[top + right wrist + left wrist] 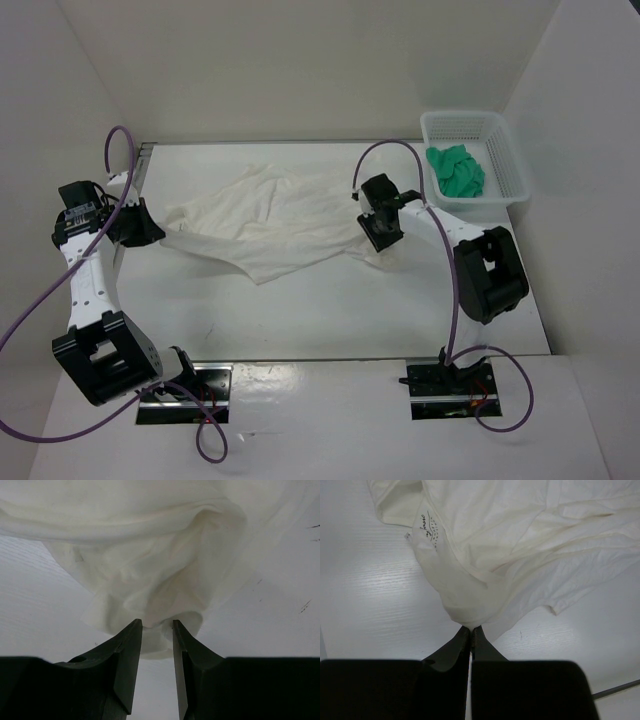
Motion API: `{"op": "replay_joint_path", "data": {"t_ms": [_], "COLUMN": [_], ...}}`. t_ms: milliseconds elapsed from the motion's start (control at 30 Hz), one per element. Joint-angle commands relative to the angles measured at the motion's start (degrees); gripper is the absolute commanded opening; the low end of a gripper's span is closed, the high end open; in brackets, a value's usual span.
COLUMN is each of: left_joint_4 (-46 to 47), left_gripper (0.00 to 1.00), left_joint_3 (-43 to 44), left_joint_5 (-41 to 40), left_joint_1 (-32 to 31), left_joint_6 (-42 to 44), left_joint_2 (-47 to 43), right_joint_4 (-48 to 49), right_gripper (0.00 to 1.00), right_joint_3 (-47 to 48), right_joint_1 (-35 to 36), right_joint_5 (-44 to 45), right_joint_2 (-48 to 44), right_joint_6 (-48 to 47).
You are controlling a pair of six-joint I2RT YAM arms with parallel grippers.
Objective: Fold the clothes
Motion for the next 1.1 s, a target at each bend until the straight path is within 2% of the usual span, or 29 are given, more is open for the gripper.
{"op": "replay_joint_path", "data": {"t_ms": [0,100,200,233,300,400,533,767,900,1067], "left_joint_4": [0.8,0.8,0.8,0.8,0.8,0.8,0.8,0.3,0.3,0.3], "left_gripper": [0.0,0.0,0.0,0.0,0.0,0.0,0.0,0.0,0.0,0.0], "left_joint_3": [-0.8,-0.8,-0.8,-0.8,-0.8,-0.8,-0.8,-0.8,-0.8,-0.8], "left_joint_5": [1.3,1.3,1.3,1.3,1.3,1.8,1.8,1.8,1.8,1.8], "left_joint_1": [-0.2,-0.2,-0.2,-0.2,-0.2,-0.2,-0.2,-0.2,-0.2,-0.2], "left_joint_6": [0.5,0.5,0.5,0.5,0.5,0.5,0.5,0.5,0.5,0.5], "left_joint_2": [-1.0,-1.0,-1.0,-1.0,-1.0,-1.0,-1.0,-1.0,-1.0,-1.0], "right_joint_4": [-1.0,-1.0,-1.0,-1.0,-1.0,-1.0,-4.8,-14.0,-14.5,-6.5], "right_gripper": [0.39,0.37,0.23,0.1,0.01,0.0,0.0,0.0,0.01,0.11], "right_joint_3": [-0.5,0.1,0.1,0.1,-0.4,-1.9,-2.6,-5.0,-8.2,-9.3], "right_joint_1": [-0.3,-0.3,-0.3,-0.3,-0.3,-0.3,-3.8,-7.0,-9.4,-16.8], "right_joint_5": [-1.3,-2.7,-2.7,-2.0,-1.5,-1.0,-2.9,-4.8,-3.1,0.0], "right_joint_2": [1.2,1.2,1.2,1.2,1.2,-0.6,-5.1,-17.2,-18.4,-13.4], "right_joint_6": [1.0,0.4,-0.3,-0.3,-1.4,-4.0,-8.6,-20.3,-25.3,-26.0]}}
